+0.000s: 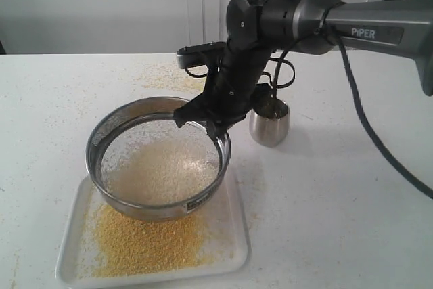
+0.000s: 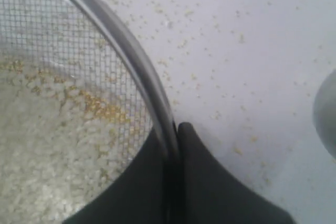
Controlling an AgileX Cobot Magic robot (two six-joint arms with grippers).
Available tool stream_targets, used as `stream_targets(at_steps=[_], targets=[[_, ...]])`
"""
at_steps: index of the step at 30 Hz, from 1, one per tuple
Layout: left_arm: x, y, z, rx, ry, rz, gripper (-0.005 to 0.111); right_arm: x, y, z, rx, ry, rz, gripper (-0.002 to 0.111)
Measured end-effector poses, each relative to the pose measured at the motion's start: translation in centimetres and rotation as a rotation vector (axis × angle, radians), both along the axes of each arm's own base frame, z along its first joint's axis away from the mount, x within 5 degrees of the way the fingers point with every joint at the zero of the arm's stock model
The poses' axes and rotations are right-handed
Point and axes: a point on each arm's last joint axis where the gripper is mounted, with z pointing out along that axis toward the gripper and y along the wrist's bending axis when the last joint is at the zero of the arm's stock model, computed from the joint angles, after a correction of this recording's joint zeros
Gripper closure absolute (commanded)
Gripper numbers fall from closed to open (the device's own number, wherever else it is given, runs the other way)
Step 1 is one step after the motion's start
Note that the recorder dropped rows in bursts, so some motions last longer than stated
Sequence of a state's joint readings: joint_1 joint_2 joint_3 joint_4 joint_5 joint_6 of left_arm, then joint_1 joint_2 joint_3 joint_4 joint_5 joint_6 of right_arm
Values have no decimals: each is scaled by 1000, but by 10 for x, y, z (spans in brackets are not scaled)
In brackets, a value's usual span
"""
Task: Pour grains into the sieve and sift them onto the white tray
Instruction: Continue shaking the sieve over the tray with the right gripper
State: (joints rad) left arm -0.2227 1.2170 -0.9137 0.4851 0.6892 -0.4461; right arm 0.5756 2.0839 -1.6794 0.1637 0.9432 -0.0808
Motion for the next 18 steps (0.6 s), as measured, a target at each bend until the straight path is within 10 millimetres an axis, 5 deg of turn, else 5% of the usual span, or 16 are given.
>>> stream_targets(at_steps=[4, 8, 13, 16, 18], targets=[[0, 0, 0, 0, 0, 0, 107, -13, 8, 2, 1, 40, 220, 108], [0, 0, 0, 0, 0, 0, 107, -6, 8, 2, 13, 4, -9, 108], [0, 0, 0, 0, 0, 0, 107, -20, 16, 5, -27, 6, 261, 108], [0, 0, 0, 0, 0, 0, 107, -19, 13, 3, -96, 14, 42, 108], [0, 0, 0, 0, 0, 0, 107, -16, 11, 4, -92, -7, 50, 108]])
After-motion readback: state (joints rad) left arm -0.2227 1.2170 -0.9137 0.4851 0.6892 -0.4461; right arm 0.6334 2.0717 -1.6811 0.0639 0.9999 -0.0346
